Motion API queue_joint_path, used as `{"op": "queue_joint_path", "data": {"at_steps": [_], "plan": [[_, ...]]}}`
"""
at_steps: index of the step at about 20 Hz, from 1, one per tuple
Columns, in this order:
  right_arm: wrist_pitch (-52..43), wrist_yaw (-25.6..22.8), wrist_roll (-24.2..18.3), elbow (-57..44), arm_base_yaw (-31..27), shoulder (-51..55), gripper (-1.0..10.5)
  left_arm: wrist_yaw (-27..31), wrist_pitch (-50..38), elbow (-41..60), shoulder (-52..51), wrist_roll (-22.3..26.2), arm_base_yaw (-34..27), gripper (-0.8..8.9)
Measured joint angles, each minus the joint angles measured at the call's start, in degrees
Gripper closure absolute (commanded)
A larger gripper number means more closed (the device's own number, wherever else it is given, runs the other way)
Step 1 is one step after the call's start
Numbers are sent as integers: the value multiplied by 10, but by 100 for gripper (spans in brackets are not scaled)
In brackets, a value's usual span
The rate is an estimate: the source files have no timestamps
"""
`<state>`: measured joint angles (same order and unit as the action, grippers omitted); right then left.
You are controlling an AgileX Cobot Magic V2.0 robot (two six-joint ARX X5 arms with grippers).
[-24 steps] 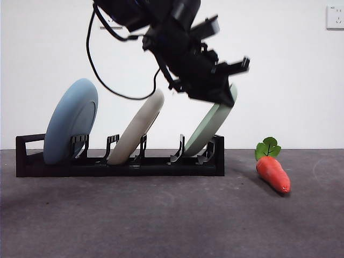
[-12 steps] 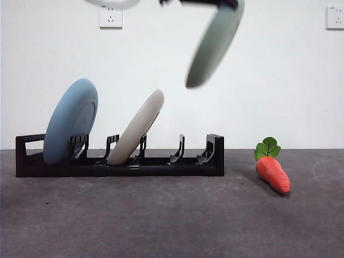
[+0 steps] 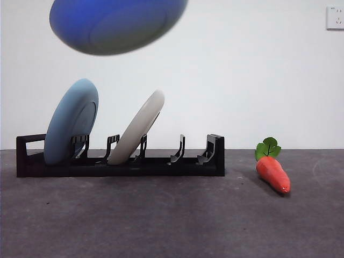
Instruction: Take the green plate from the plate rack,put the plate on the table,take the carrot from the table,put the carrot in the plate
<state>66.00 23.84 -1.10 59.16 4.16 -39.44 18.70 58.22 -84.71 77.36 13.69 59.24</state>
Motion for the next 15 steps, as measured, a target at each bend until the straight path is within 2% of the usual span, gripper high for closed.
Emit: {"op": "queue_joint_path", "data": {"at_steps": [3,10,15], "plan": [[0,0,1,0,0,-3,258,36,-51,91,0,-9,34,819],[0,0,3,0,0,-13,258,62,-288,329,33,-3,57,819],[0,0,3,0,0,-28,258,62,-379,369,74,20,57,819]]}}
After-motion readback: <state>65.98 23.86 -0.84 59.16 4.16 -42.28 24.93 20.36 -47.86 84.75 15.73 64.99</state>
